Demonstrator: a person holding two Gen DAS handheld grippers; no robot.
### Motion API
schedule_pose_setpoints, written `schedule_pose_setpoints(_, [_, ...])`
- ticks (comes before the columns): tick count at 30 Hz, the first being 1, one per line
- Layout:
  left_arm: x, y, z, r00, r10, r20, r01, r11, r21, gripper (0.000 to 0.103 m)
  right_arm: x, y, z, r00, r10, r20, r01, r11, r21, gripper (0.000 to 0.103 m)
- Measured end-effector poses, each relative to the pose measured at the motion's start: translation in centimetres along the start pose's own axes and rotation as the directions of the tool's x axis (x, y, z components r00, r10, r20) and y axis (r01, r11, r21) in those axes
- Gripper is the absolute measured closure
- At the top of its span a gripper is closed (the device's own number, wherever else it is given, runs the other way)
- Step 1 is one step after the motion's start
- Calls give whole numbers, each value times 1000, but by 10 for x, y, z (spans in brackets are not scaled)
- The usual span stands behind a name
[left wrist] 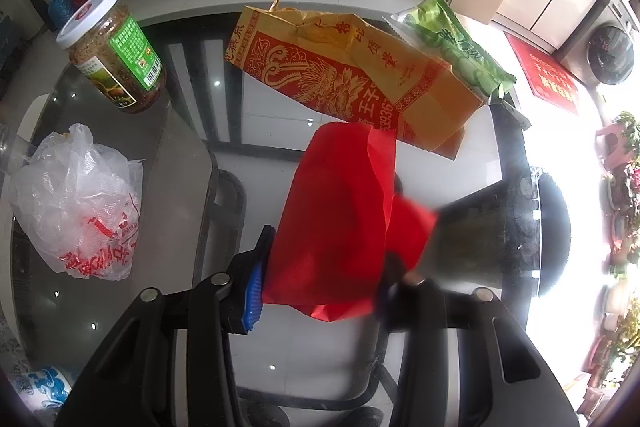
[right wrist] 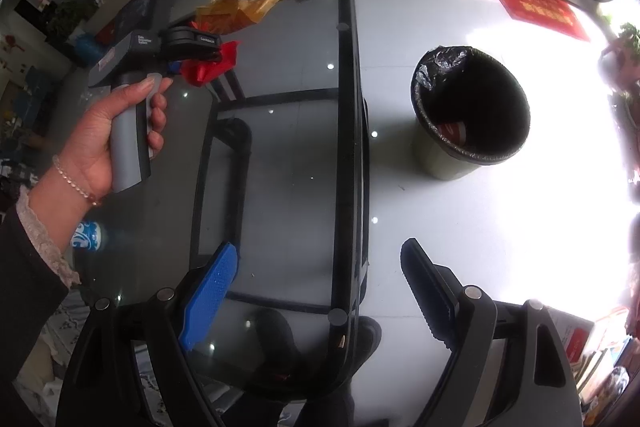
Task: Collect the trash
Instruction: 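Lift the red paper off the table with the left gripper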
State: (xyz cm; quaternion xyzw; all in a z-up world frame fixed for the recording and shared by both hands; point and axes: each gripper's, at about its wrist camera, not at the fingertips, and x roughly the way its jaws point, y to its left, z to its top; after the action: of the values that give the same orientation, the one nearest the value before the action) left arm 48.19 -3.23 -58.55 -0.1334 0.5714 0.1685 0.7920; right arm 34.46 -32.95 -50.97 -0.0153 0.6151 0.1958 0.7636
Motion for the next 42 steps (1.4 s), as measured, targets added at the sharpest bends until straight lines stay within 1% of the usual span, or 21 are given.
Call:
schedule_pose_setpoints(9, [-18,-14,9,999,-3,39,2,1000,31,60,-8,0,2,1000,-6,21,6,1000,8,22])
schedule_pose_setpoints(17, [-32,-26,13,998,-10,62,6,998,60,60,-12,2,-3,1000,-4,29,4,1000,12,22])
schedule_pose_setpoints(42, [-55,-61,15,996,-39,83,29,993,113,60,-24,-10,-11,998,-13,55,11,999,48,22])
